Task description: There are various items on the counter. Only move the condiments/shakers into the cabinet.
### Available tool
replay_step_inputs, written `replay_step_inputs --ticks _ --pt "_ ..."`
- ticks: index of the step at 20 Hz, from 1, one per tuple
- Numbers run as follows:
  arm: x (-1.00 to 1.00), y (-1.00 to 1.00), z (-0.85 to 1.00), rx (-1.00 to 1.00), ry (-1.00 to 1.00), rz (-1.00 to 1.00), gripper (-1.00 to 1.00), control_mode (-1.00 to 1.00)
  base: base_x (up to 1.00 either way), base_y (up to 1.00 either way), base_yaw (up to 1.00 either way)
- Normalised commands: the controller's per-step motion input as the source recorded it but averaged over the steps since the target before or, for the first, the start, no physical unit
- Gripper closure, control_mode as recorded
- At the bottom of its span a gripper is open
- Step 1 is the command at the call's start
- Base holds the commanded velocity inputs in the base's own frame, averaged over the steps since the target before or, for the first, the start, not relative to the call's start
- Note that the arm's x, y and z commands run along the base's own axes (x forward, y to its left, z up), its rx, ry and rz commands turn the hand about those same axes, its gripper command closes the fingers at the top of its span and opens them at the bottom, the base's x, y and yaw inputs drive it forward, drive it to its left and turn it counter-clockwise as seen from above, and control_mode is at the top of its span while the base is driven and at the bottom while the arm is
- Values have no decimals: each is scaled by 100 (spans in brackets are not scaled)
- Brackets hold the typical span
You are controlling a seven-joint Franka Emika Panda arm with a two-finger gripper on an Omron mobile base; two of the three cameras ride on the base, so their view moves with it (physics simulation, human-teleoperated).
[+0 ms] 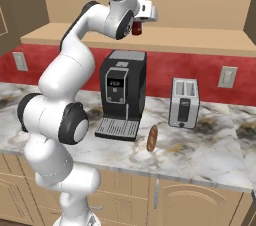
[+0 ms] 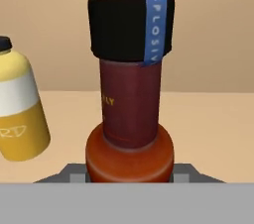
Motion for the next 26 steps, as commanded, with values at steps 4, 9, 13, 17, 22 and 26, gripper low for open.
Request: replay_step_inputs --ticks 4,9,13,17,22,26 --pt "-1 -14 -13 3 -2 0 100 -100 0 0 0" --pt "-2 -9 -18 9 -4 0 100 -100 0 0 0" --pt "0 0 -38 2 -2 0 100 -100 0 0 0" --pt "0 0 -36 0 -4 0 100 -100 0 0 0" --pt "0 0 -28 0 0 0 100 -100 0 0 0" --pt "1 0 -2 0 0 0 100 -100 0 0 0"
